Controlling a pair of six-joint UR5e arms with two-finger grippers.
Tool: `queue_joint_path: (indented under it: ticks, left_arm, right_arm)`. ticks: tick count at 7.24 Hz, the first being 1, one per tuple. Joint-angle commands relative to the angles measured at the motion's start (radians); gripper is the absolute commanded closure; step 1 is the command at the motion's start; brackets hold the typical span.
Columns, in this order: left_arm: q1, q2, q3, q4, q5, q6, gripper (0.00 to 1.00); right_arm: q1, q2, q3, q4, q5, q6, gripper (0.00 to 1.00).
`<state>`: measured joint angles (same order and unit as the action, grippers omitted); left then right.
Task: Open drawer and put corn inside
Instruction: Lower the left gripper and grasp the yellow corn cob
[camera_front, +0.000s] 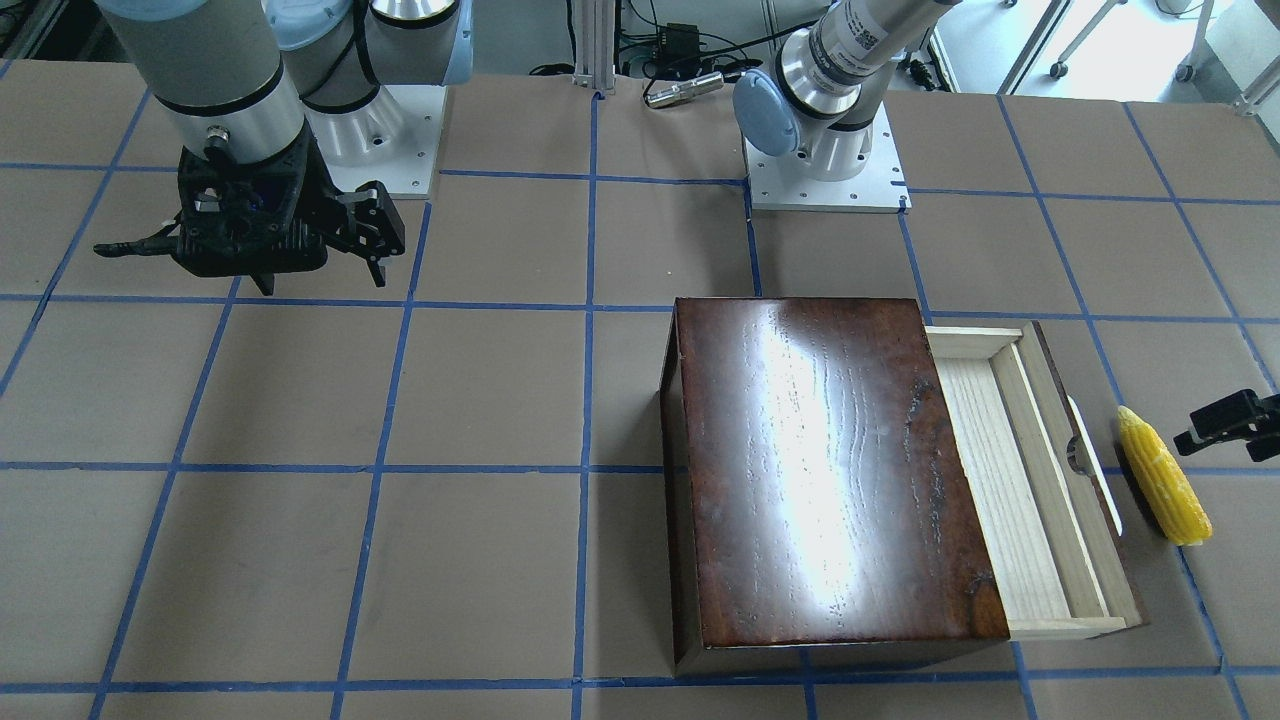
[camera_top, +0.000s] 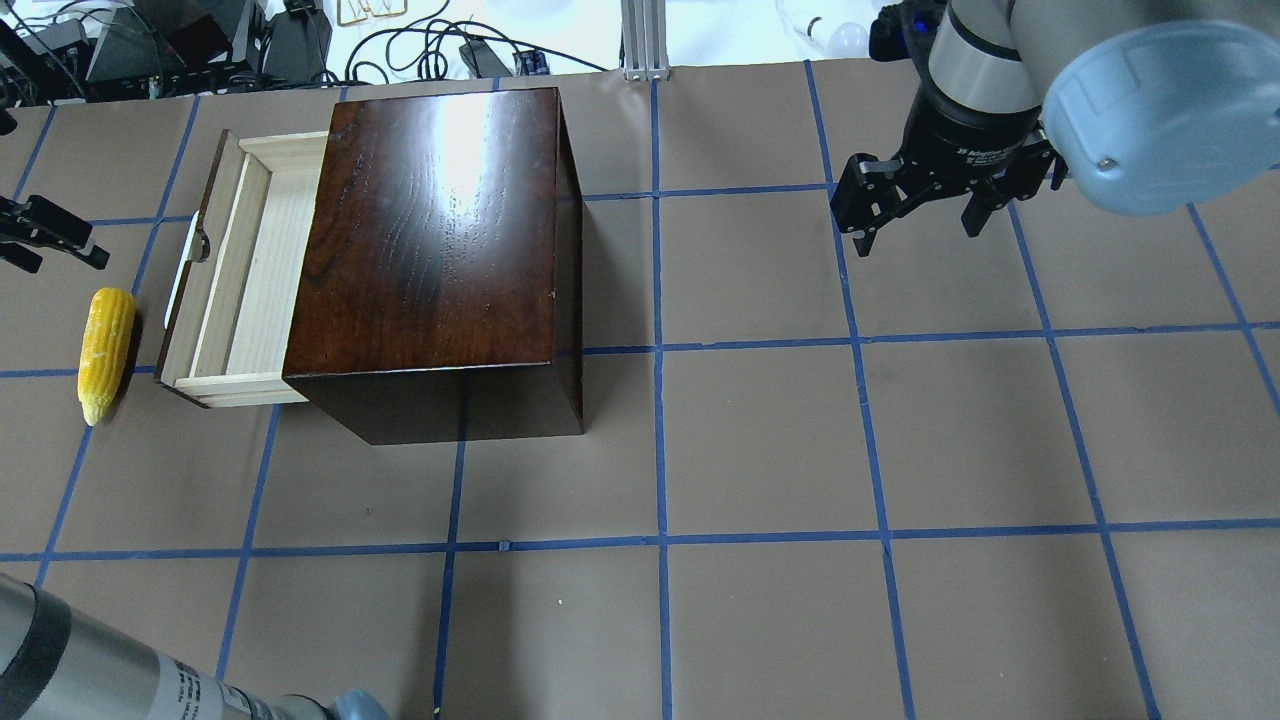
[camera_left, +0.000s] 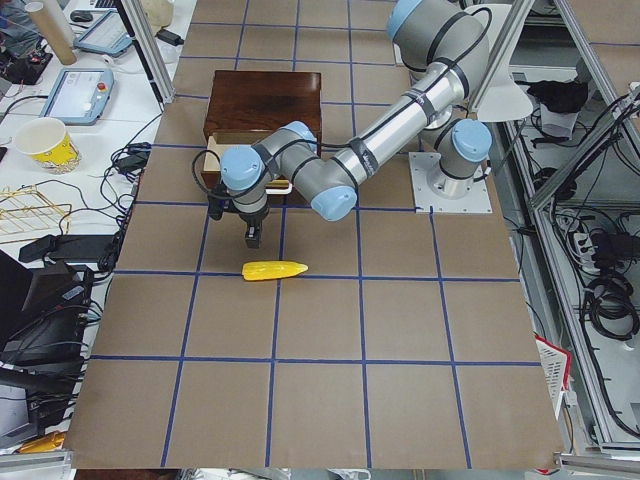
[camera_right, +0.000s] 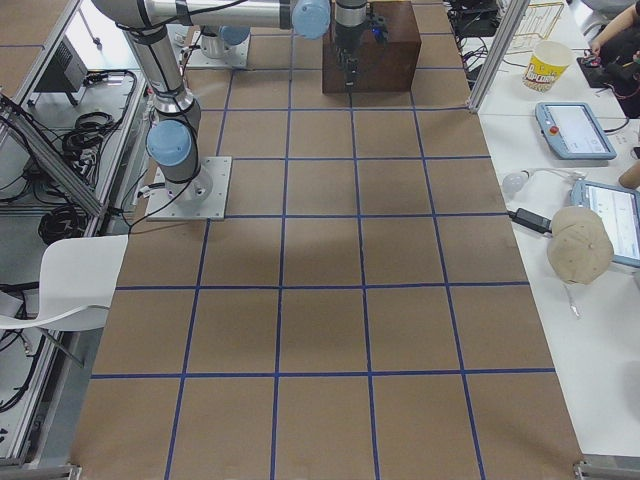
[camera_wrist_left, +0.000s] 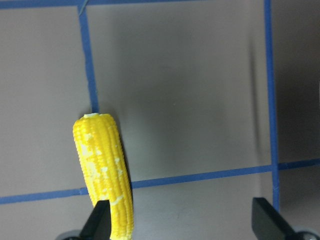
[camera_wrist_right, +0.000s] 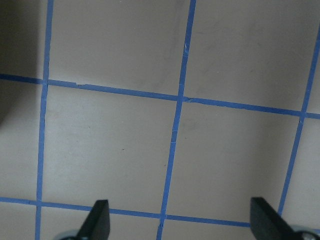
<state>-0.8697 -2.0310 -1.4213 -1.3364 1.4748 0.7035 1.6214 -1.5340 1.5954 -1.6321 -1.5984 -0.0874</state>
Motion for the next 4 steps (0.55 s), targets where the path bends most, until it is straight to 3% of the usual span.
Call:
queue_joint_path:
  ticks: [1, 4]
  left_arm:
    - [0.008, -0.053, -0.004, 0.009, 0.045, -0.062, 0.0]
    - [0.008, -0.136, -0.004, 0.11, 0.131, -0.107, 0.0]
  right_arm:
    - [0.0, 0.0, 0.0, 0.0, 0.0, 0.0, 0.0]
    - [-0.003, 0.0, 0.002, 0.0, 0.0, 0.0, 0.0]
